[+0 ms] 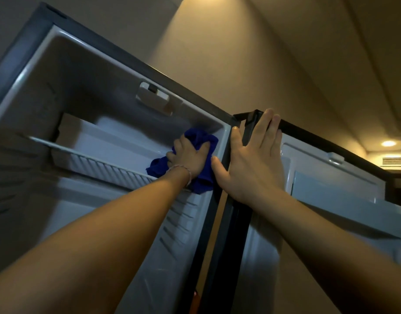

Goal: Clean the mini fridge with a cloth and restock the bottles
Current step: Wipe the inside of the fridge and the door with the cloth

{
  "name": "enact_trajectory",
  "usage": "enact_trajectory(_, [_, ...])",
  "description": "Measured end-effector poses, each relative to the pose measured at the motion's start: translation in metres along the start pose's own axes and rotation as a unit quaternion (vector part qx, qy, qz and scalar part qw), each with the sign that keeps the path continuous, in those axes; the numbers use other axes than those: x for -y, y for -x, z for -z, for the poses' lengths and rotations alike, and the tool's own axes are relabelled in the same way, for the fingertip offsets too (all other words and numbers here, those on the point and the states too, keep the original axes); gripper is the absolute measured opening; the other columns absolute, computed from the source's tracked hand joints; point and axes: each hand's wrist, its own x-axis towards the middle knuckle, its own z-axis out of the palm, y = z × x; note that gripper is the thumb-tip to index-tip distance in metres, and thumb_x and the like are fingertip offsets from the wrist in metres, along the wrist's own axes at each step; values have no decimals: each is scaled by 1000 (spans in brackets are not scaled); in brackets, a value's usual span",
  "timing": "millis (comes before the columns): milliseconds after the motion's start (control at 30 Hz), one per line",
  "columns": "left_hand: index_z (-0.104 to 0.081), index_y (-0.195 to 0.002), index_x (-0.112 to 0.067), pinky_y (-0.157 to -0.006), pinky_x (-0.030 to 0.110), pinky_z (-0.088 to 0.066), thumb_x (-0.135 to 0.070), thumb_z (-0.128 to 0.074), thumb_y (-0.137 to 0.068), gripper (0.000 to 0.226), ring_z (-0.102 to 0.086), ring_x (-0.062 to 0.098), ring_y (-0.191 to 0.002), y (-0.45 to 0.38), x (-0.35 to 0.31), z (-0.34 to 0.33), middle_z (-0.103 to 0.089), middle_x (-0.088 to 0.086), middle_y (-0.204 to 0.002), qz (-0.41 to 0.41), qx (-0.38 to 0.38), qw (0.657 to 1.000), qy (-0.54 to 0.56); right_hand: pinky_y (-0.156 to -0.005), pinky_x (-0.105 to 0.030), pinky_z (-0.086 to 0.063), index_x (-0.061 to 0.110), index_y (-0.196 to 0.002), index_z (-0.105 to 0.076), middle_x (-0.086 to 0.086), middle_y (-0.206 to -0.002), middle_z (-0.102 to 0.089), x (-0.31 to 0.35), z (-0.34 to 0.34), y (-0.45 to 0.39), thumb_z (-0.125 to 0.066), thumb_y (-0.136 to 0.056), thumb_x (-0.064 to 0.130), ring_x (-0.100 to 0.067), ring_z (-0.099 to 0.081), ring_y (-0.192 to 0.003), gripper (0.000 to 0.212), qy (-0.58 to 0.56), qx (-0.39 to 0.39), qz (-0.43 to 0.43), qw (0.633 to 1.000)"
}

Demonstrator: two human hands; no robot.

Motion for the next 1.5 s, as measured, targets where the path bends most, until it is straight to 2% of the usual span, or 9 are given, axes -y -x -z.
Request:
enact_trajectory(200, [-13,-149,-28,-111,54,-22,-65,-38,-93,72,-25,39,-133,22,-3,-6,-21,2,-150,-26,-6,1000,-4,-123,-54,6,19,-159,-20,-34,-155,29,3,-2,3,-29,-94,69,-45,29,-145,82,-8,-20,-7,1000])
enact_trajectory(333, [-18,-143,-38,-113,54,-18,-75,-30,-90,65,-23,37,-133,34,-8,-14,-20,0,-151,-36,-36,999,6,-123,-53,7,23,-159,-18,-30,-157,29,5,-2,5,-15,-94,70,-42,31,-145,80,-47,-19,-11,999])
enact_trajectory(533, [-28,-137,-30,-110,51,-21,-72,-33,-92,62,-26,36,-128,26,-9,-20,-22,2,-150,-38,-69,997,-10,-122,-50,12,22,-160,-13,-28,-157,30,4,2,7,-4,-94,67,-38,33,-145,81,-71,-14,-9,997])
enact_trajectory(667, [-15,-151,-29,-110,56,-23,-77,-31,-89,81,-23,37,-131,4,-5,-16,-16,0,-155,-15,-33,999,-2,-122,-50,11,17,-160,-15,-31,-157,28,4,0,7,-4,-95,67,-41,30,-146,82,-39,-22,-9,999])
enact_trajectory(833, [-12,-155,-27,-111,56,-23,-71,-35,-93,80,-23,39,-133,-20,-2,-15,-17,3,-157,-4,-44,999,-21,-122,-52,9,15,-159,-16,-33,-156,27,4,-7,6,-7,-95,68,-43,29,-146,84,-13,-25,-12,1000])
enact_trajectory(1000, [-15,-154,-23,-107,50,-23,-70,-30,-94,78,-28,37,-133,-31,8,-11,-25,7,-155,-19,-50,994,-94,-121,-50,10,18,-159,-18,-30,-157,28,3,-9,4,-5,-90,72,-42,28,-147,89,-16,-28,-11,999])
enact_trajectory(1133, [-16,-154,-23,-107,52,-24,-71,-25,-95,77,-29,39,-136,-30,8,-8,-29,9,-154,-5,-46,989,-143,-122,-51,9,19,-158,-23,-31,-158,25,4,-10,6,-7,-90,72,-42,26,-147,88,-23,-42,-14,999])
enact_trajectory(1333, [-33,-143,-21,-103,52,-31,-74,-23,-93,74,-42,41,-126,-6,12,-7,-46,14,-140,12,-61,984,-168,-123,-51,8,17,-157,-26,-32,-158,24,5,-9,7,-6,-93,68,-42,26,-148,84,-44,-50,-14,998])
enact_trajectory(1500, [-48,-118,-23,-92,53,-44,-78,-21,-87,69,-56,37,-106,20,11,-9,-60,9,-117,-56,-107,982,-143,-124,-51,2,18,-156,-31,-32,-160,16,9,-12,7,-3,-96,65,-42,18,-150,81,-59,-77,-23,995])
